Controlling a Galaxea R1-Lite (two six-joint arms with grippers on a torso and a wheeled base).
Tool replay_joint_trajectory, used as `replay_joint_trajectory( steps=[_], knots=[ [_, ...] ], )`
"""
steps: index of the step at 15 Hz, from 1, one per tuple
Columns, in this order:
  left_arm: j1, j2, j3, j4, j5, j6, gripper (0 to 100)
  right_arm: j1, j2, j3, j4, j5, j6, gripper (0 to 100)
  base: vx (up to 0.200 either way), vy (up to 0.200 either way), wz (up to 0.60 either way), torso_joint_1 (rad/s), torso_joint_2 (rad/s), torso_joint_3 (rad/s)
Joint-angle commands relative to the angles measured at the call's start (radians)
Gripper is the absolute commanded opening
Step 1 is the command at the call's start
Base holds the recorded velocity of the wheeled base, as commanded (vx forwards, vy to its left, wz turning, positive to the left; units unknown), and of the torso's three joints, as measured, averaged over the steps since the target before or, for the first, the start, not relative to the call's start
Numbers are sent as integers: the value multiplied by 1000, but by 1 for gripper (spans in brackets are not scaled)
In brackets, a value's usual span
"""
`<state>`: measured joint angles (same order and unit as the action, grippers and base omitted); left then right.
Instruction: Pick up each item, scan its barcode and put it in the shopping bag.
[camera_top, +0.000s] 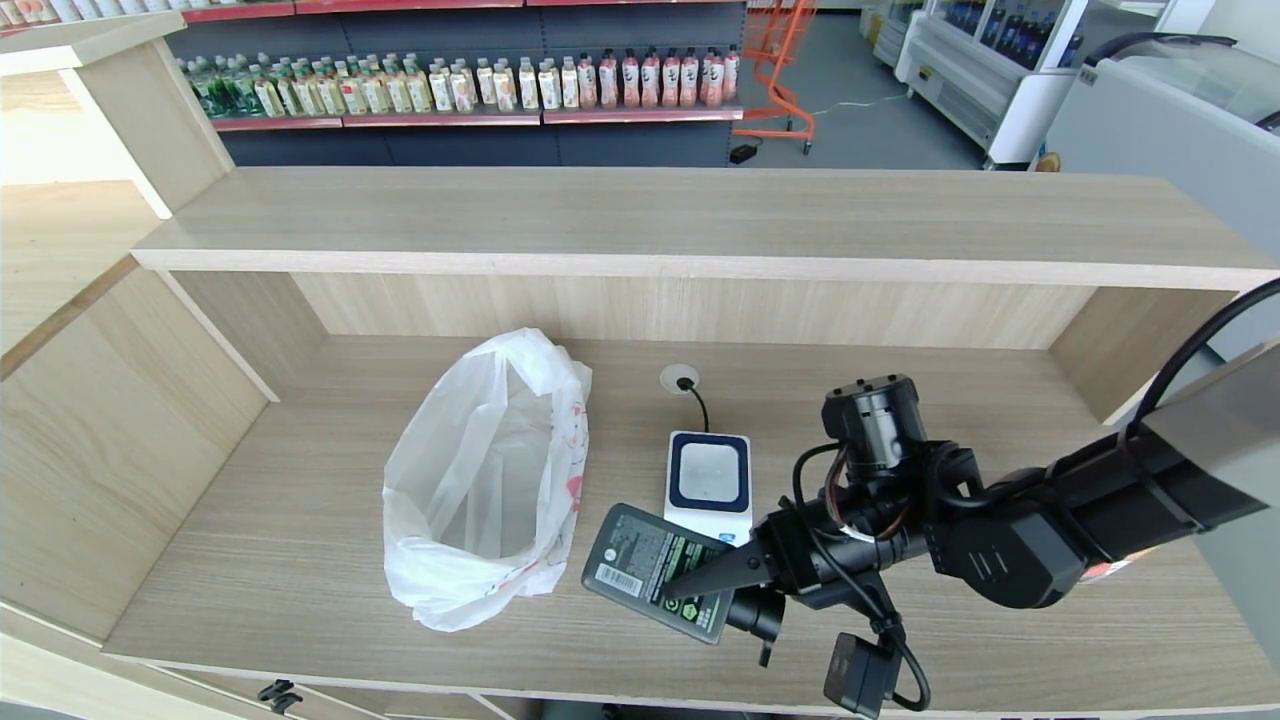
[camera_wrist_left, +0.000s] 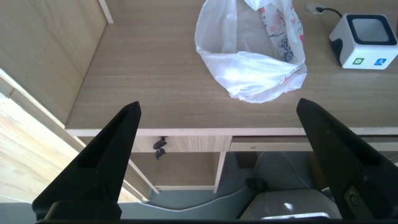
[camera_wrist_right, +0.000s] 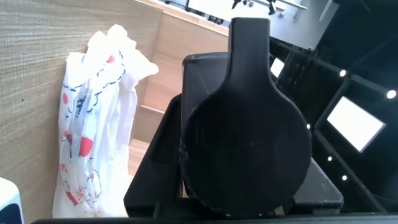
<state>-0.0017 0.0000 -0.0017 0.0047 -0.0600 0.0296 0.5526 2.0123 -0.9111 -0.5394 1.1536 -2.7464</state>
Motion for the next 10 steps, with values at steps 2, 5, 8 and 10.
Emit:
replay_joint_trajectory(
  steps=[2, 5, 8, 10],
  knots=[
    [0, 2, 0, 0, 0, 0, 100, 3, -30, -3, -1, 0, 22, 0, 0, 0, 0, 0, 0, 0],
    [0, 2, 0, 0, 0, 0, 100, -8, -230, 51, 6, -5, 258, 0, 0, 0, 0, 0, 0, 0],
    [0, 2, 2, 0, 0, 0, 100, -89, -468, 189, 2, -80, 511, 0, 0, 0, 0, 0, 0, 0],
    [0, 0, 2, 0, 0, 0, 100, -126, -572, 239, 1, -94, 565, 0, 0, 0, 0, 0, 0, 0]
  ],
)
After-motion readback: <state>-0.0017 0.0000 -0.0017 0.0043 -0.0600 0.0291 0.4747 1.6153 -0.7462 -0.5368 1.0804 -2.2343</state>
